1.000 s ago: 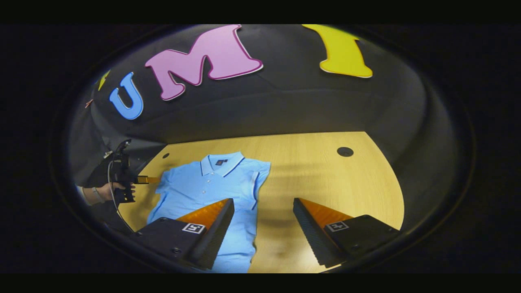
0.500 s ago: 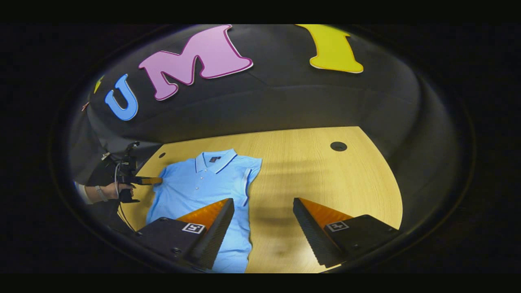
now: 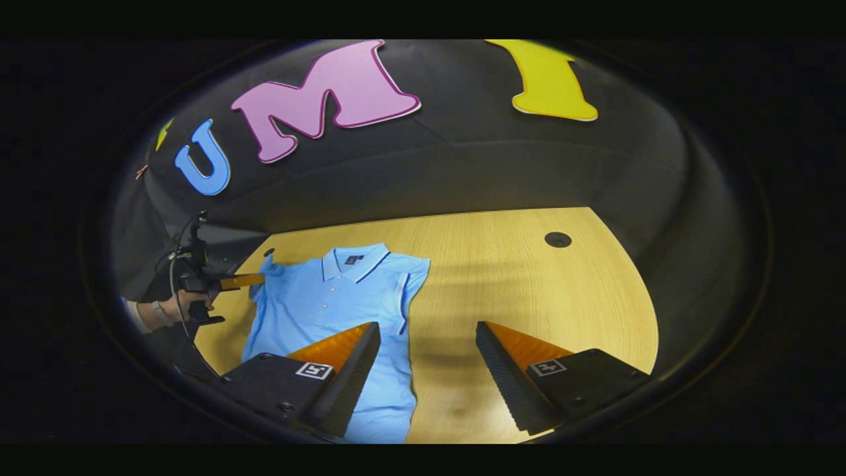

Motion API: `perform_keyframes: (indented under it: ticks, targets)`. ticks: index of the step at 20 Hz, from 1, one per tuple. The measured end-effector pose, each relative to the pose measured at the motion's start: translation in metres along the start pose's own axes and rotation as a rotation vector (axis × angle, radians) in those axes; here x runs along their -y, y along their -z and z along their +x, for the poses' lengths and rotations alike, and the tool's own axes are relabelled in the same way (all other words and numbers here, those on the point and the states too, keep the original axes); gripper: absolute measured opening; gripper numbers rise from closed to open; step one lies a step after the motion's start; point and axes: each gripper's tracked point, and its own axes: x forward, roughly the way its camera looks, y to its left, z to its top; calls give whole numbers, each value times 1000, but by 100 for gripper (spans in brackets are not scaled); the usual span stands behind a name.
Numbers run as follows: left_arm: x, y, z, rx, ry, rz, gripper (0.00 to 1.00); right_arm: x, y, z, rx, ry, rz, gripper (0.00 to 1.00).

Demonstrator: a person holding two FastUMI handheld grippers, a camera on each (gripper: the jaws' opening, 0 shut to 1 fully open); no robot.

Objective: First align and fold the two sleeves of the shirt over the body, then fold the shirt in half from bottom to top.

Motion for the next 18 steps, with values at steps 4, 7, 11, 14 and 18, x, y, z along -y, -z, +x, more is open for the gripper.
perform_keyframes:
  ticks: [4,7,11,14,18]
  targets:
    - [32,43,22,-157,45,30,10,-3,-1,-4,-3,-19,-22,91]
    - [24,74,33,-251,-19,40,22,-3,5,1,-15,-18,-39,92]
    - [18,54,18,-205,-59,29,81,-5,4,0,1,-33,-27,92]
    - [19,32,-27,-109,-54,-23,95,-6,3,-3,11,-42,-48,92]
    - [17,31,-115,9,-20,-151,96,-24,5,-20,28,-58,-79,84]
